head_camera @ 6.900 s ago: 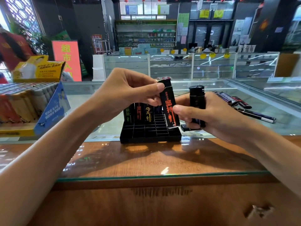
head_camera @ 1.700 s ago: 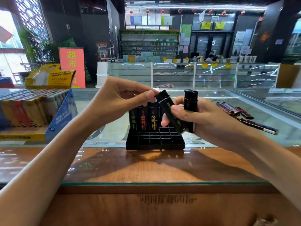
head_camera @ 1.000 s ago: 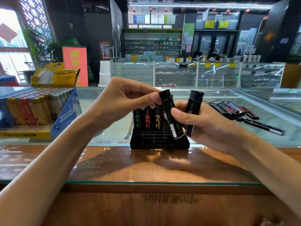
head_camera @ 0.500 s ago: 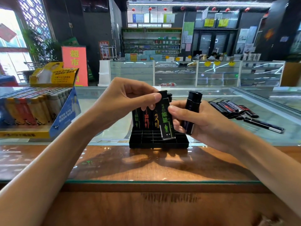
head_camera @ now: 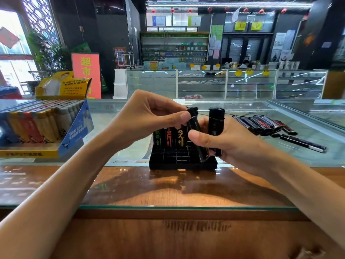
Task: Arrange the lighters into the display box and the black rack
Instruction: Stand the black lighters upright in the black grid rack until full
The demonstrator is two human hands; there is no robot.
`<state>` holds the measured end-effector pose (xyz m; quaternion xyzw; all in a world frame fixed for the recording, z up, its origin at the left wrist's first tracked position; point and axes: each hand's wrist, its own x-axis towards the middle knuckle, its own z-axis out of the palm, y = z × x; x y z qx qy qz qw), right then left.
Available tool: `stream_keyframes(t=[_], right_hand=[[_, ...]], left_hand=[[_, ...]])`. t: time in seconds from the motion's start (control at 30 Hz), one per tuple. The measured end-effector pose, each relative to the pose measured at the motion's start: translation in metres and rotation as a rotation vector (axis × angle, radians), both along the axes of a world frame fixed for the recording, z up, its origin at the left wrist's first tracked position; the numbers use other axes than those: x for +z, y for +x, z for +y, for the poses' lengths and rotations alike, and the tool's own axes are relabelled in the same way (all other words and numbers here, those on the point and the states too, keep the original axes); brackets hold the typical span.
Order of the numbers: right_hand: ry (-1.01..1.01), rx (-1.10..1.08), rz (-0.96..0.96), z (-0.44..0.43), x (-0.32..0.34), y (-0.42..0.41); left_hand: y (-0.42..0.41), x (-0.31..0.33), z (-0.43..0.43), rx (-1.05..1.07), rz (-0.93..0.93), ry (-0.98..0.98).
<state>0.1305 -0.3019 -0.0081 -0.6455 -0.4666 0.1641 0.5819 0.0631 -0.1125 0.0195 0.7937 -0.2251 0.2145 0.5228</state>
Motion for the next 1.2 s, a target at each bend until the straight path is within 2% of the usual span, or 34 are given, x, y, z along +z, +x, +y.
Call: stream_keyframes(t=[0.43, 0.5, 0.63, 0.73, 0.87, 1.03, 1.2], right_hand=[[0.013, -0.036, -0.108, 0.001, 0.0, -0.004], [0.022, -0.068, -0.072, -0.003, 0.002, 0.0], [0.116, -0.156, 0.146, -0.027, 0.015, 0.019], [0.111, -0.268, 0.179, -0.049, 0.018, 0.034], [0.081, -0.343, 0.199, -0.064, 0.014, 0.043], [0.068, -0.324, 0.193, -0.062, 0.011, 0.044], [0.088, -0.198, 0.298, -0.057, 0.011, 0.042]], left_hand=[[0.005, -0.002, -0.003, 0.02, -0.027, 0.029], [0.006, 0.0, 0.002, 0.057, -0.054, 0.015], [0.005, 0.009, 0.022, 0.204, -0.154, -0.07], [0.008, 0.018, 0.03, 0.311, -0.208, -0.051], [0.011, 0.028, 0.032, 0.351, -0.219, 0.0], [-0.001, 0.025, 0.045, 0.329, -0.17, 0.149], [-0.004, 0.005, 0.051, 0.343, -0.145, 0.192]])
